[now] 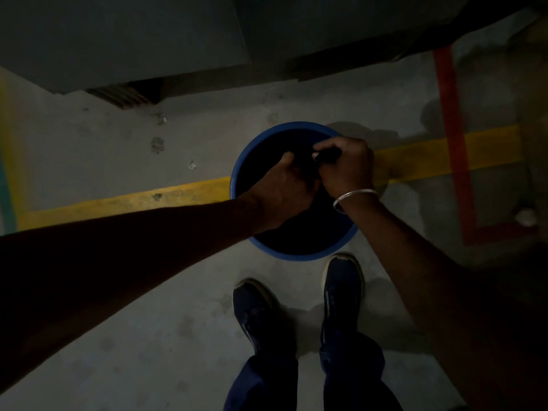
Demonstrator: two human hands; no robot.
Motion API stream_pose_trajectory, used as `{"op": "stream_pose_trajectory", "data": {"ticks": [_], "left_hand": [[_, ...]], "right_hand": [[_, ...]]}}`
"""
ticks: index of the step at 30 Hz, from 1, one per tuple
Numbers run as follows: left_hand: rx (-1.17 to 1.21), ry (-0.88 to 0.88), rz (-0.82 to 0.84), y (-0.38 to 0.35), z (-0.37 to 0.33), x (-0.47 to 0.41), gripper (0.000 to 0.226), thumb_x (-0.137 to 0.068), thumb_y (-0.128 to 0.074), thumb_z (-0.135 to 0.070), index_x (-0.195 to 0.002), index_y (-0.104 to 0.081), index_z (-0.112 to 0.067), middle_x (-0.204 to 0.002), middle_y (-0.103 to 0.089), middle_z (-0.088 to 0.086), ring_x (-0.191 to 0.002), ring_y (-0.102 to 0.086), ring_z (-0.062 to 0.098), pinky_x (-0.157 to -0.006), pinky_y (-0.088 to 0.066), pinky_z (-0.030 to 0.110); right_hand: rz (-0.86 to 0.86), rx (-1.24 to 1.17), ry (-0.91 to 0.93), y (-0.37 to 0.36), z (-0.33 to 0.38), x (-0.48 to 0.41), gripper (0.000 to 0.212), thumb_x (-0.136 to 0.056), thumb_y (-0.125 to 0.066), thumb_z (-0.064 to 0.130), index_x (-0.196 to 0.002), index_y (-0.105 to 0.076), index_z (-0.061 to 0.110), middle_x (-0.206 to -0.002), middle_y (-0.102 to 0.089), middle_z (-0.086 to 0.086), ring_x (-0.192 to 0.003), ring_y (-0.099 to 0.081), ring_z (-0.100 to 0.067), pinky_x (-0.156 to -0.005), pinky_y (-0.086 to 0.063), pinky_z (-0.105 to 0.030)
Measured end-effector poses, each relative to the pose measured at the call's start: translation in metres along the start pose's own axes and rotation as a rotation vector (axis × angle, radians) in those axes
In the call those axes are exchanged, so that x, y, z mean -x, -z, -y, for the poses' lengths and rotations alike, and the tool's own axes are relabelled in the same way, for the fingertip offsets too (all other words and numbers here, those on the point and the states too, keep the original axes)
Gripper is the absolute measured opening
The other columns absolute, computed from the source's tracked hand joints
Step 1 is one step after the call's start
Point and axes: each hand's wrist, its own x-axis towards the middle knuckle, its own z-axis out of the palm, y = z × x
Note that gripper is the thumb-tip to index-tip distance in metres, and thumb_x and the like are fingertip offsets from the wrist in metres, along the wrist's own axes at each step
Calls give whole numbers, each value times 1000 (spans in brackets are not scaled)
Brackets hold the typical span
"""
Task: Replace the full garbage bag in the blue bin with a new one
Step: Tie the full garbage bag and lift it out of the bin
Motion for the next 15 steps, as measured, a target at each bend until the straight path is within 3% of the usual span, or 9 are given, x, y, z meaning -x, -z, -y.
{"op": "stream_pose_trajectory", "data": {"ticks": [4, 8, 12, 15], "left_hand": [[25, 22, 72, -4, 5, 2, 33, -88, -61, -27, -118, -65, -15, -120, -66, 10, -115, -57, 36, -98, -40, 52], [81, 104, 38, -8, 4, 0, 51, -98, -44, -27, -142, -35, -4, -130, -52, 20, -106, -58, 38, -88, -43, 46], [-79, 53, 157, -5, -1, 0, 47, -93, -55, -37, -136, -51, -19, -140, -51, 8, -130, -43, 36, -108, -29, 48], [-139, 34, 169, -2, 1, 1, 50, -93, -52, -44, -137, -53, -18, -143, -50, 9, -137, -38, 39, -114, -20, 57]], "right_hand": [[25, -69, -13, 2, 2, 2, 22, -76, -72, 7, -95, -76, 17, -98, -76, -2, -90, -70, -11, -85, -58, -26], [59, -129, -45, 1, 6, 4, 18, -77, -75, 9, -94, -77, 14, -94, -76, -3, -86, -71, -12, -86, -59, -29], [73, -170, -87, 2, 12, -6, 18, -76, -75, 10, -92, -77, 18, -89, -74, 2, -81, -70, -9, -80, -59, -26], [102, -187, -96, 7, 12, -10, 18, -75, -75, 11, -91, -77, 19, -88, -75, 0, -78, -72, -13, -74, -62, -33]]}}
